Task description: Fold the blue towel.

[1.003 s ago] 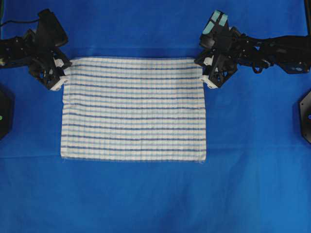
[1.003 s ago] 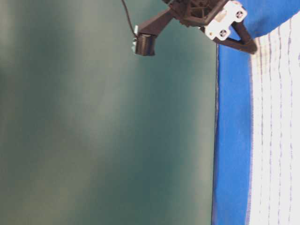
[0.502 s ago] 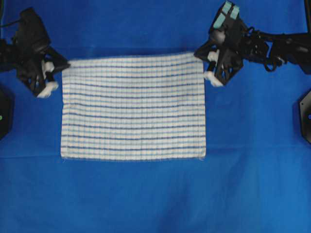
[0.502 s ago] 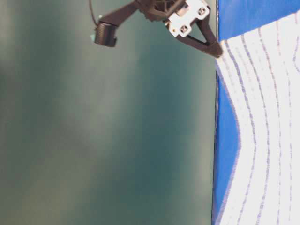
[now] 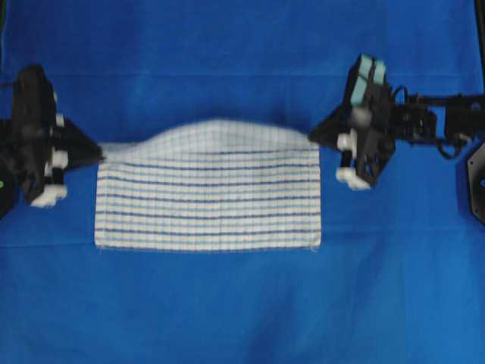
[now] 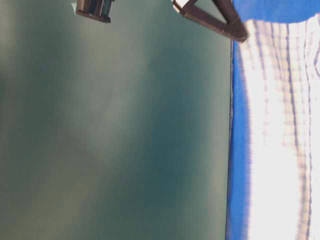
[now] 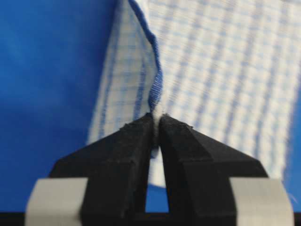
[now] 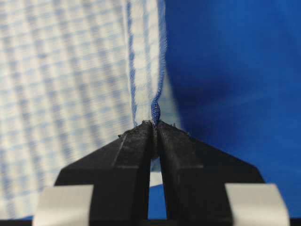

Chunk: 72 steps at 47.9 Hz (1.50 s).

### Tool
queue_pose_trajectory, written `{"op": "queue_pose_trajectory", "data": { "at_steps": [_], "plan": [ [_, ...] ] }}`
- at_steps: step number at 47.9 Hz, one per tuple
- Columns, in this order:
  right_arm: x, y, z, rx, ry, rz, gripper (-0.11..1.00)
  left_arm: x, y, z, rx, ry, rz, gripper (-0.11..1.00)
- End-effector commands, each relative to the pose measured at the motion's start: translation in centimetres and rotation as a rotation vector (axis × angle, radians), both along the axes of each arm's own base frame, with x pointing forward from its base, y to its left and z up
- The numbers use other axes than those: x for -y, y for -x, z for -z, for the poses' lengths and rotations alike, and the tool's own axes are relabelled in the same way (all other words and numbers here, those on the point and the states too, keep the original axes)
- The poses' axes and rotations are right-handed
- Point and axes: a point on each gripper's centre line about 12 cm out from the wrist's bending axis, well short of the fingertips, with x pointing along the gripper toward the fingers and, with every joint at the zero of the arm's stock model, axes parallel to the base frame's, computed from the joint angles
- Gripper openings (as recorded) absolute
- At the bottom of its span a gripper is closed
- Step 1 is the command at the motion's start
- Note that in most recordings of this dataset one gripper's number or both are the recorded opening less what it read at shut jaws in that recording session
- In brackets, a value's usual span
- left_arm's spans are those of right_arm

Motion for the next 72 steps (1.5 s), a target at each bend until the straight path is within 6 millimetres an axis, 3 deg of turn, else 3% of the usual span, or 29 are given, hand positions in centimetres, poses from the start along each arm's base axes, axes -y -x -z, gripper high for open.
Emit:
{"op": "queue_pose_trajectory", "data": {
  "at_steps": [1,12,24,35,51,54,60,62,70,72],
  "plan": [
    [-1.4,-0.2,-0.6,0.024,-0.01,-0.035,0.06,1.0,-0.1,0.3,-0.01,0.019,0.032,0.03],
    [-4.5,-0.1,-0.3,0.016,-0.051,-0.104,0.06,3.9,0.0,1.1,-0.026,0.099,0.101,0.03],
    [-6.2,0.1,0.9,-0.018,-0.098,-0.122,0.06,6.2,-0.3,1.9,-0.044,0.146,0.157,0.03],
    [-6.6,-0.2,2.6,-0.057,-0.12,-0.113,0.07,6.4,-0.6,3.5,-0.101,0.145,0.152,0.03],
    [-6.8,-0.9,3.9,-0.061,-0.138,-0.099,0.07,6.5,-0.9,4.2,-0.113,0.141,0.15,0.04],
    [-6.8,-1.1,4.1,-0.067,-0.145,-0.092,0.07,6.5,-1.0,4.2,-0.113,0.141,0.152,0.08],
    [-6.9,-1.5,4.0,-0.064,-0.152,-0.09,0.08,6.5,-1.1,4.0,-0.104,0.144,0.151,0.26],
    [-6.9,-1.5,3.9,-0.061,-0.152,-0.09,0.15,6.5,-1.1,3.9,-0.101,0.143,0.153,0.33],
    [-6.4,-1.5,3.2,-0.042,-0.133,-0.093,0.63,5.8,-1.5,2.8,-0.055,0.14,0.129,0.52],
    [-5.8,-1.4,3.0,-0.037,-0.129,-0.08,0.65,5.1,-1.5,2.5,-0.041,0.138,0.105,0.54]
  ]
}}
